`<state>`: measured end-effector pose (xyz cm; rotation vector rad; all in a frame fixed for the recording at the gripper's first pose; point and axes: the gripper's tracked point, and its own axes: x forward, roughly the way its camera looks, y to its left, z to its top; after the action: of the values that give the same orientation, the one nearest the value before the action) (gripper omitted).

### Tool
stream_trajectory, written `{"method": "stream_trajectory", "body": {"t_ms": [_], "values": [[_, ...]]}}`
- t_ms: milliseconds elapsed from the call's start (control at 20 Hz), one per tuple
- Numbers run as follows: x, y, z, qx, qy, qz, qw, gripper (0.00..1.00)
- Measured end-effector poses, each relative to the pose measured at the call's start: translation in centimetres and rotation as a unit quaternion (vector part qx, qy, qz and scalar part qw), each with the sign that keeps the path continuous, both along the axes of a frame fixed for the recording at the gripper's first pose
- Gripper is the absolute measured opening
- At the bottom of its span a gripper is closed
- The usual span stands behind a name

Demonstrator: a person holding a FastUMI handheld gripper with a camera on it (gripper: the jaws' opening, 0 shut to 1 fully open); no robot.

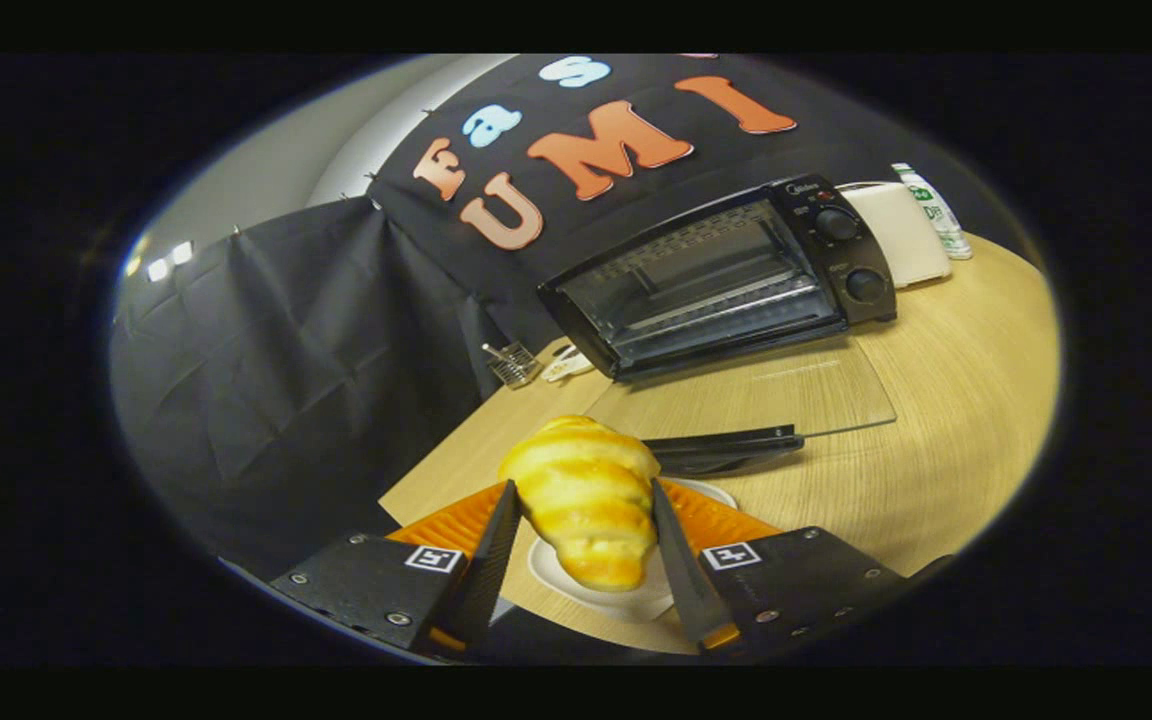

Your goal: Open the toaster oven, put the food inside, and close the toaster oven door.

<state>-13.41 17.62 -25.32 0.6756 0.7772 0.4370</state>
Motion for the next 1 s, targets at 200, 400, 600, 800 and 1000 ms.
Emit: {"method": "stream_trajectory", "body": {"t_ms": [200, 400, 600, 800, 1000], "values": [[3.3, -0.2, 1.0, 0.037, -0.004, -0.041, 0.998, 0.72], [7.5, -1.1, 0.9, 0.055, -0.002, -0.092, 0.994, 0.72], [11.2, -1.2, 0.5, 0.080, 0.012, -0.132, 0.988, 0.72], [14.6, -2.3, -1.0, 0.079, 0.030, -0.176, 0.981, 0.72], [18.3, -3.2, -2.1, 0.045, 0.032, -0.194, 0.979, 0.72]]}}
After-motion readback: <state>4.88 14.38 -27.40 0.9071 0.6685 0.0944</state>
